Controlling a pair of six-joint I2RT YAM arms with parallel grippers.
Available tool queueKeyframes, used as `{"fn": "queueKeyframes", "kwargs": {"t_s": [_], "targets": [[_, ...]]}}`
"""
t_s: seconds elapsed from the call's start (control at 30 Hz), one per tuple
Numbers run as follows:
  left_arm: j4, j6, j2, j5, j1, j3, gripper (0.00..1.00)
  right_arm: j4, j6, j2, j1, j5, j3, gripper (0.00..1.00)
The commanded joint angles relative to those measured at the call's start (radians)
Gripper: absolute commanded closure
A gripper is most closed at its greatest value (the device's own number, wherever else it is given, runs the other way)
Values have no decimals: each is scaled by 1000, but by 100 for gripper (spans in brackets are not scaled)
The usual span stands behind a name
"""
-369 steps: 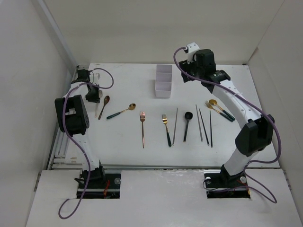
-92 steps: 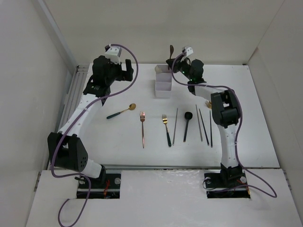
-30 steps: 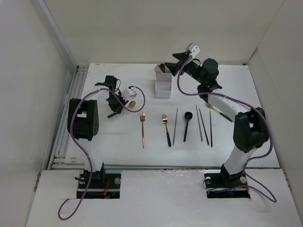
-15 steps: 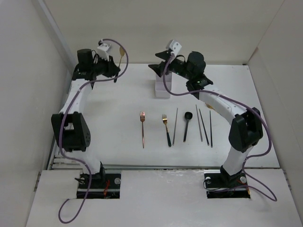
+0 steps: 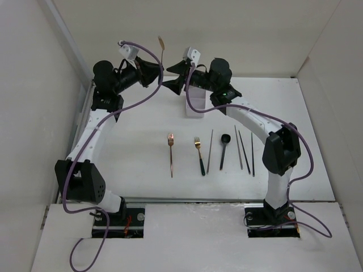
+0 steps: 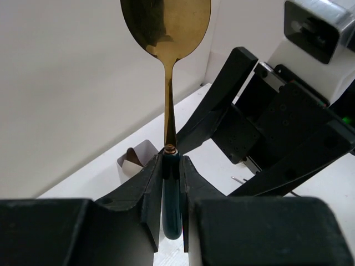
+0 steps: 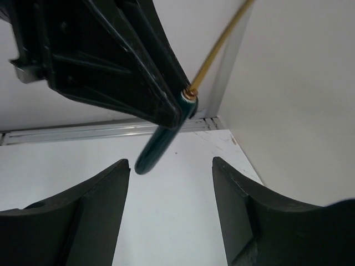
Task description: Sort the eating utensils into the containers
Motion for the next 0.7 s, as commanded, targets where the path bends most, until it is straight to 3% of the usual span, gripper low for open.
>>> {"fn": "queueKeyframes", "kwargs": {"t_s": [0.0,0.17,0.27,0.4,0.5,0.53,0.6,0.63,0.67], "targets": [[85,-21,-21,10,-5,-21,100,93,54,-9,-2,-89,29,34],[85,2,-31,10,-25,-44,100,129,126,17,-2,-100,44,37],[85,2,-41,10,-34,-44,100,138,181,45,-2,-100,67,46],[85,2,-41,10,-34,-53,100,159,213,71,-2,-100,78,64],[85,2,-50,10,-43,-72,100,195,232,71,-2,-100,78,85],[85,2,-50,10,-43,-81,100,205,232,71,-2,-100,78,100],[85,2,-50,0,-43,-95,100,242,241,62,-11,-74,50,100],[85,2,-59,0,-43,-105,89,242,241,48,-11,-45,24,100],[74,2,-59,0,-43,-105,42,254,241,48,-25,-28,13,100]]}}
